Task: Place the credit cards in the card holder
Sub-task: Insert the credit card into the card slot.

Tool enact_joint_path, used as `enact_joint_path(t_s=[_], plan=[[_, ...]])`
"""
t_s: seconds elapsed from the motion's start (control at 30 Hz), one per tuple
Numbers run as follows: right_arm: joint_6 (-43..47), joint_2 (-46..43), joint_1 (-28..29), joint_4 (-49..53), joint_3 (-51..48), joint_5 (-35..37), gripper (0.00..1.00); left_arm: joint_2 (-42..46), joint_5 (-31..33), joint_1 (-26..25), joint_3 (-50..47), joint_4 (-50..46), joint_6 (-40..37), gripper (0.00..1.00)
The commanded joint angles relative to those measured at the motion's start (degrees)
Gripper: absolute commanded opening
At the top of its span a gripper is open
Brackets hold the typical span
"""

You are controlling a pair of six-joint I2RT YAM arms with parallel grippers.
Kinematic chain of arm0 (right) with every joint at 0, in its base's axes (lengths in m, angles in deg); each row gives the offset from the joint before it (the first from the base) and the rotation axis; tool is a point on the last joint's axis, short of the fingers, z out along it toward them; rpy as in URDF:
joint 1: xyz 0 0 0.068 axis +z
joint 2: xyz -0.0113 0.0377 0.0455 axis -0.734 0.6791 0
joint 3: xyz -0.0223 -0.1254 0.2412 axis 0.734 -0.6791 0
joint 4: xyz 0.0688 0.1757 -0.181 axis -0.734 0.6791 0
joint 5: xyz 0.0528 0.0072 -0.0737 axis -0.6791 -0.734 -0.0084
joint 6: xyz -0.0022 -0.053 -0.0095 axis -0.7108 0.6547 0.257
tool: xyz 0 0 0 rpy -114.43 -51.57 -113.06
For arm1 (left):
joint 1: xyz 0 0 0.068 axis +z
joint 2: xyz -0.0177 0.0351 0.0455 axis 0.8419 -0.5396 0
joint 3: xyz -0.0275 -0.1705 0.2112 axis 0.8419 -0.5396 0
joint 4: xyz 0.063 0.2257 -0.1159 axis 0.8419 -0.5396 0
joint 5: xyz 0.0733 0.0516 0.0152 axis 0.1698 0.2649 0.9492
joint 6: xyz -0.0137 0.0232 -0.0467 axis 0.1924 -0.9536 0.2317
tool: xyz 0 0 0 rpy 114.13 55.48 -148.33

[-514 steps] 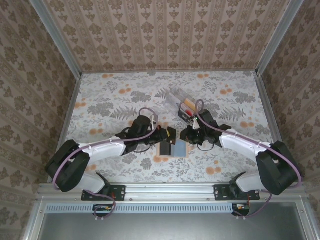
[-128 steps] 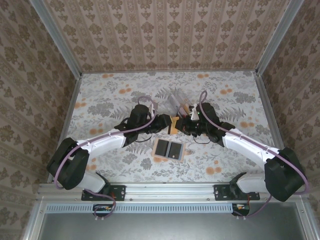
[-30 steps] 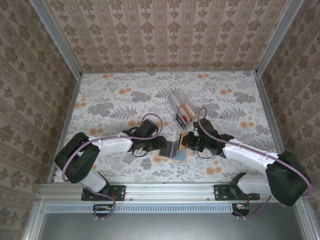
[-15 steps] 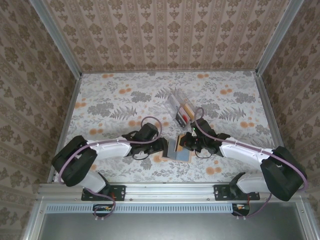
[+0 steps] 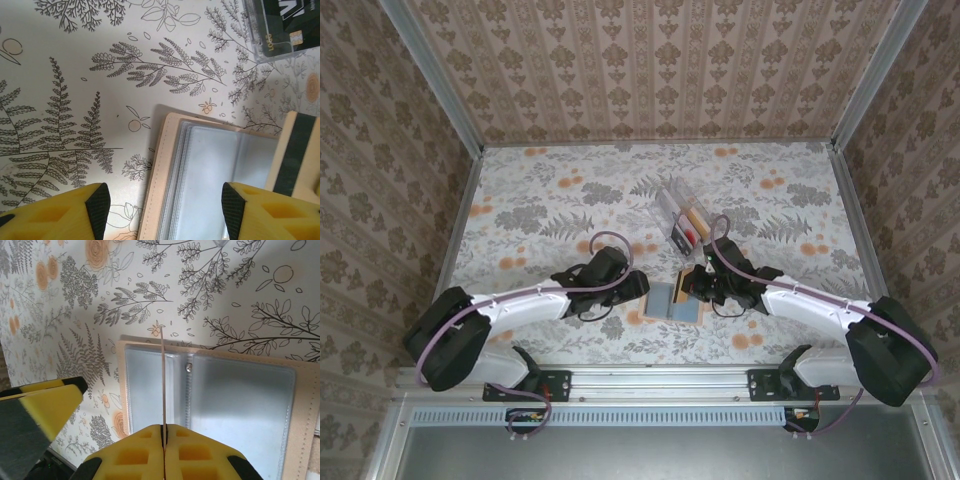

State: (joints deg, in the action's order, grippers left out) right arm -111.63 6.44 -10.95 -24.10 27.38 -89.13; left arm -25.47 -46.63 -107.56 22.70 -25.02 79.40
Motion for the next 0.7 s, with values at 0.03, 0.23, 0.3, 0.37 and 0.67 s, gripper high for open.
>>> enact_joint_path(t_s=[0.03,0.23,0.3,0.37,0.67], plan=[[0.48,-0.20,0.20,-3.33,-1.94,-1.39,0.08,-3.43,-2.20,0.19,3.10,-0.58,-2.92,0.62],[-0.83,1.99,0.03,-8.78,-4.60,-3.68,0.07,-5.62,-3.86,0.22,3.78,0.13,-3.06,0.61],[-1.36,3.09,0.03,-10.72,-5.20,-4.70,0.07,-6.07,-4.33,0.21,3.78,0.23,-3.10,0.60],[-1.51,4.18,0.03,-12.09,-5.50,-5.66,0.07,-6.49,-4.62,0.28,3.86,0.41,-3.03,0.60],[-2.49,6.81,0.02,-14.42,-6.85,-6.71,0.07,-8.76,-5.78,0.30,4.04,1.00,-2.88,0.57]])
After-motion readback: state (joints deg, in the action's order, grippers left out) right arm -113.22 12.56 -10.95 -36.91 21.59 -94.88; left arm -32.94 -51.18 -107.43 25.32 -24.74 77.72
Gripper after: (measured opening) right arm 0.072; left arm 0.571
